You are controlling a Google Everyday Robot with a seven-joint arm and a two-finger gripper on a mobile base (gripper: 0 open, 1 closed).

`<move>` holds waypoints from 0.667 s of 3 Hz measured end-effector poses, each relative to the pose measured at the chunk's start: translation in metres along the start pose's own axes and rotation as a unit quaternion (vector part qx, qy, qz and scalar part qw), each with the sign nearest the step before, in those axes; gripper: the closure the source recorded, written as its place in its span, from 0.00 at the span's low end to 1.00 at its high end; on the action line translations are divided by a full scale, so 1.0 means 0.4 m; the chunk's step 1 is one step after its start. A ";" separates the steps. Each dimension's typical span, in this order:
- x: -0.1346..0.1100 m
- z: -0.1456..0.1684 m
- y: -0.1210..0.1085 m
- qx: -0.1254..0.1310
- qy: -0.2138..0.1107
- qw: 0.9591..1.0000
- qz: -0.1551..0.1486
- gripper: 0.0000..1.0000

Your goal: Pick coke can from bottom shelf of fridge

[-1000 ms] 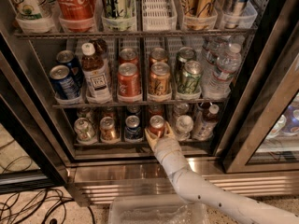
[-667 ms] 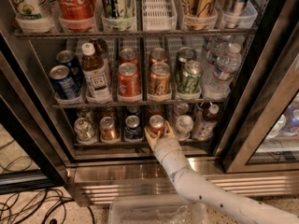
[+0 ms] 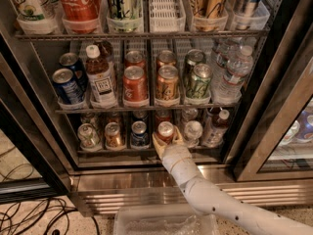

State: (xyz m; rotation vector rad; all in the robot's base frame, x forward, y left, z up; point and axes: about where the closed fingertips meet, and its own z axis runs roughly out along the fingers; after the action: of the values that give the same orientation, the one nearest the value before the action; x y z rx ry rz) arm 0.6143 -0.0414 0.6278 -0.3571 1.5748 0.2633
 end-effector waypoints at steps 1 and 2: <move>-0.024 -0.021 0.006 -0.010 0.003 1.000 0.001 1.00; -0.056 -0.035 0.018 -0.024 0.010 1.000 -0.001 1.00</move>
Offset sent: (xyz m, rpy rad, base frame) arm -0.0237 0.0035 0.0382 -0.0181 0.0391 0.0765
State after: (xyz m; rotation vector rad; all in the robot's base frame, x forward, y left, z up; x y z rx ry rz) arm 0.5990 -0.0388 0.6502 -0.4001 1.5900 0.2981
